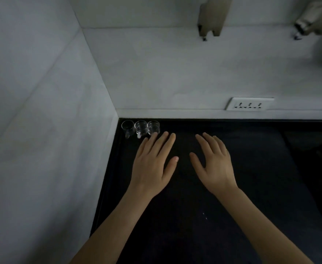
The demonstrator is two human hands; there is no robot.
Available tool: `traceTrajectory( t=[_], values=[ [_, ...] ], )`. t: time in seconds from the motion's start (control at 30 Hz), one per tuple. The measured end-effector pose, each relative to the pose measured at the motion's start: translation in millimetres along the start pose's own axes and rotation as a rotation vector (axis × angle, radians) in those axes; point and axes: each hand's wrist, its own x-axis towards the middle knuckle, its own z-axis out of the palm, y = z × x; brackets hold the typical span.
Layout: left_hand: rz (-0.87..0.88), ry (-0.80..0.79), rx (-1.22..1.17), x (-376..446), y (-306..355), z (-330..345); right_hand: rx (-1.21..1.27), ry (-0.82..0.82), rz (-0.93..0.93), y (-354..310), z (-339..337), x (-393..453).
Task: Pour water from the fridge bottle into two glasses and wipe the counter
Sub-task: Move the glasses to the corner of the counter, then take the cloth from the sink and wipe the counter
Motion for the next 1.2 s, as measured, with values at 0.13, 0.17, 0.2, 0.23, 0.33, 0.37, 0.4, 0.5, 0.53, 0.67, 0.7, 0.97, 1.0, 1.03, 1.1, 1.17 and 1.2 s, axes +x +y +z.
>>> traceTrajectory(
  t=[0.13,0.17,0.2,0.23,0.33,0.37,0.4,0.5,0.53,0.67,0.7,0.97,1.0,1.03,1.1,1.17,1.2],
  values=[
    [0.004,-0.001,-0.009,-26.7,20.4,-23.5,-0.031,0.029,0.036,4.0,-34.8,-44.6],
    [-0.004,0.000,-0.025,-32.8,24.1,-29.2,-0.042,0.037,0.044,4.8,-41.9,-54.7],
    [-0.010,0.003,-0.037,-37.9,27.0,-33.6,-0.052,0.046,0.054,6.3,-47.7,-62.8],
    [-0.013,0.007,-0.045,-43.5,28.8,-35.9,-0.061,0.058,0.066,8.8,-51.7,-71.1],
    [-0.034,0.013,-0.075,-64.3,35.4,-38.7,-0.064,0.083,0.115,18.5,-58.7,-100.0],
    [-0.045,0.014,-0.091,-70.9,39.2,-38.2,-0.058,0.093,0.130,22.1,-60.3,-109.8],
    [-0.058,0.008,-0.102,-77.3,43.4,-36.7,-0.053,0.093,0.150,26.0,-61.6,-119.0],
    [-0.114,-0.077,-0.105,-98.7,53.8,-24.9,-0.053,0.037,0.234,36.8,-60.4,-147.4],
    [-0.123,-0.108,-0.103,-104.7,57.7,-20.6,-0.059,0.019,0.254,40.0,-59.0,-156.4],
    [-0.058,-0.197,-0.106,-114.5,77.6,-9.6,-0.064,-0.021,0.334,48.7,-56.1,-184.3],
    [-0.032,-0.216,-0.117,-112.8,83.6,-8.4,-0.063,-0.023,0.353,50.1,-56.3,-189.2],
    [0.264,-0.318,-0.169,-89.8,104.4,-0.8,-0.067,0.073,0.527,44.0,-71.3,-221.9],
    [0.306,-0.329,-0.166,-86.7,104.4,-0.7,-0.073,0.092,0.565,40.2,-71.9,-229.6],
    [0.347,-0.342,-0.160,-83.7,105.4,-1.0,-0.080,0.112,0.608,36.5,-72.4,-237.6],
    [0.442,-0.372,-0.172,-78.0,112.0,1.5,-0.089,0.162,0.712,27.8,-74.7,-258.1],
    [0.502,-0.386,-0.192,-73.5,121.2,3.9,-0.095,0.195,0.782,21.0,-74.4,-276.2],
    [0.547,-0.399,-0.204,-72.0,129.3,6.7,-0.101,0.224,0.826,18.0,-75.7,-286.6]
  ],
)
